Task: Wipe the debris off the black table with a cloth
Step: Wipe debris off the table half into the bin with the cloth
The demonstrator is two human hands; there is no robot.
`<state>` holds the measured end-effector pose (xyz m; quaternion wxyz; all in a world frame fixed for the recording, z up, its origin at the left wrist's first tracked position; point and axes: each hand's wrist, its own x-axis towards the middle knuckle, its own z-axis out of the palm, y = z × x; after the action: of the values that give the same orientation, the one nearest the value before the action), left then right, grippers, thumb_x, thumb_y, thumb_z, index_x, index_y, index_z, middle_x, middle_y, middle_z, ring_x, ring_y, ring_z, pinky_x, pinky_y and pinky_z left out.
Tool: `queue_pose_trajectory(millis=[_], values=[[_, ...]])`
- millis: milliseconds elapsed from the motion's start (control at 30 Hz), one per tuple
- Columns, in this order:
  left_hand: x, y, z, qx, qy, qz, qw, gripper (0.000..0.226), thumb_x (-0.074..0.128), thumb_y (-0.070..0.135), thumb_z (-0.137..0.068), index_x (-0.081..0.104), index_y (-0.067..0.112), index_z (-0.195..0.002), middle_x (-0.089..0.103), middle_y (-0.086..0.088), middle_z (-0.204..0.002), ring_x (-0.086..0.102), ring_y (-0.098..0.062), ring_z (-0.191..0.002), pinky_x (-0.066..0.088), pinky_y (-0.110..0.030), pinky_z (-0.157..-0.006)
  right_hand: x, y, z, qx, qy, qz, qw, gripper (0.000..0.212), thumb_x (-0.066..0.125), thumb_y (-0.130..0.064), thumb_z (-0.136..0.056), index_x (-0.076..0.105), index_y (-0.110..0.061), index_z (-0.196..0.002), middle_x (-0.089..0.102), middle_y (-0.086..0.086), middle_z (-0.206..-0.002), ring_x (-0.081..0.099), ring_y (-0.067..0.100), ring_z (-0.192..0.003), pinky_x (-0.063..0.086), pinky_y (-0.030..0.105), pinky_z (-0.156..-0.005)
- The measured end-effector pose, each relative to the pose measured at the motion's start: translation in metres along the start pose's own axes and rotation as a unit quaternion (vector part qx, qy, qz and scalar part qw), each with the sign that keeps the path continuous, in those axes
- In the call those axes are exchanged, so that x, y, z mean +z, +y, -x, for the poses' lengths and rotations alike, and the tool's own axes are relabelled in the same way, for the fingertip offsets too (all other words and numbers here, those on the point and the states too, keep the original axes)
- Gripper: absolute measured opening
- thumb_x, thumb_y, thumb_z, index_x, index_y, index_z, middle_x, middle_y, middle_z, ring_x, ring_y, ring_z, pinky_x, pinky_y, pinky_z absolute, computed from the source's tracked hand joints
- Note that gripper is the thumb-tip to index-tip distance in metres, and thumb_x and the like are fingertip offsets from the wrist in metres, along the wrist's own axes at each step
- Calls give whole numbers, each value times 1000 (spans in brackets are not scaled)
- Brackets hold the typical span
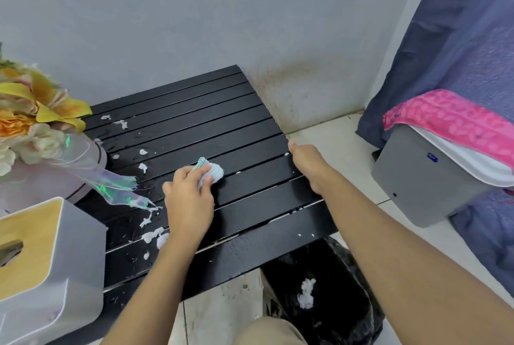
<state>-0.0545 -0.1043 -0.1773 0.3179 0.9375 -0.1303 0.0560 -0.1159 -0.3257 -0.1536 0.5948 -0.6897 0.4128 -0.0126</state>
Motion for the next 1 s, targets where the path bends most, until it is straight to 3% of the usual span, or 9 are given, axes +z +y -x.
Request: queue_pose_trajectory(millis=[67,167,400,500,567,700,800,867,1000], values=[[3,0,2,6,26,-40,999,27,55,22,-95,67,24,-119,56,-2,-124,43,-33,-99,33,-35,-90,9,5,-10,-6,42,10,999,34,34,-40,-102,56,-14,-111,55,9,-131,48,30,-119,32,39,-105],[7,2,8,55,73,-48,995,24,61,20,-92,69,24,-114,58,-2,-118,43,-32,-89,39,-41,-86,14,7,-14,-30,105,99,989,38,28,-38,-101,54,-20,-80,62,3,-103,47,27,-108,21,53,-111],[25,21,-1,191,67,-23,979,26,67,10,-84,71,26,-103,61,1,-113,44,-29,-83,43,-40,-75,13,6,-13,-39,124,98,987,35,28,-43,-103,57,-23,-99,56,1,-102,34,22,-99,19,52,-112],[35,45,-6,262,27,-32,964,32,68,7,-82,71,31,-103,61,3,-115,44,-28,-83,41,-36,-72,13,7,-15,-47,128,80,987,40,33,-44,-101,50,-22,-72,58,0,-90,42,24,-94,24,49,-108],[33,43,-10,280,11,-55,958,33,69,8,-82,71,33,-103,61,2,-116,45,-28,-83,42,-36,-72,13,10,-17,-58,112,39,991,45,40,-43,-100,40,-23,-60,49,-3,-70,44,24,-80,29,45,-94],[4,-3,0,170,43,-97,980,34,73,5,-76,74,33,-95,63,0,-111,49,-33,-83,44,-38,-70,7,16,-16,-46,71,-19,996,40,50,-40,-97,48,-15,-66,51,1,-75,46,19,-71,36,32,-68],[-18,-30,16,98,69,-122,985,32,73,2,-76,75,27,-96,64,-3,-106,47,-33,-79,46,-42,-69,8,17,-16,-50,88,0,995,47,50,-40,-96,33,-19,-57,39,-2,-64,36,18,-61,32,35,-70],[-21,-30,20,79,70,-136,985,28,71,4,-79,75,25,-97,63,-4,-106,46,-33,-78,46,-43,-69,9,17,-16,-48,94,4,994,48,49,-42,-95,31,-19,-58,40,-2,-64,37,20,-63,33,37,-74],[-10,-9,15,83,43,-128,987,25,68,11,-83,74,27,-102,60,-2,-108,45,-32,-83,47,-43,-73,6,15,-14,-50,107,-36,992,49,52,-39,-97,28,-17,-60,34,-1,-63,32,16,-58,29,29,-54]])
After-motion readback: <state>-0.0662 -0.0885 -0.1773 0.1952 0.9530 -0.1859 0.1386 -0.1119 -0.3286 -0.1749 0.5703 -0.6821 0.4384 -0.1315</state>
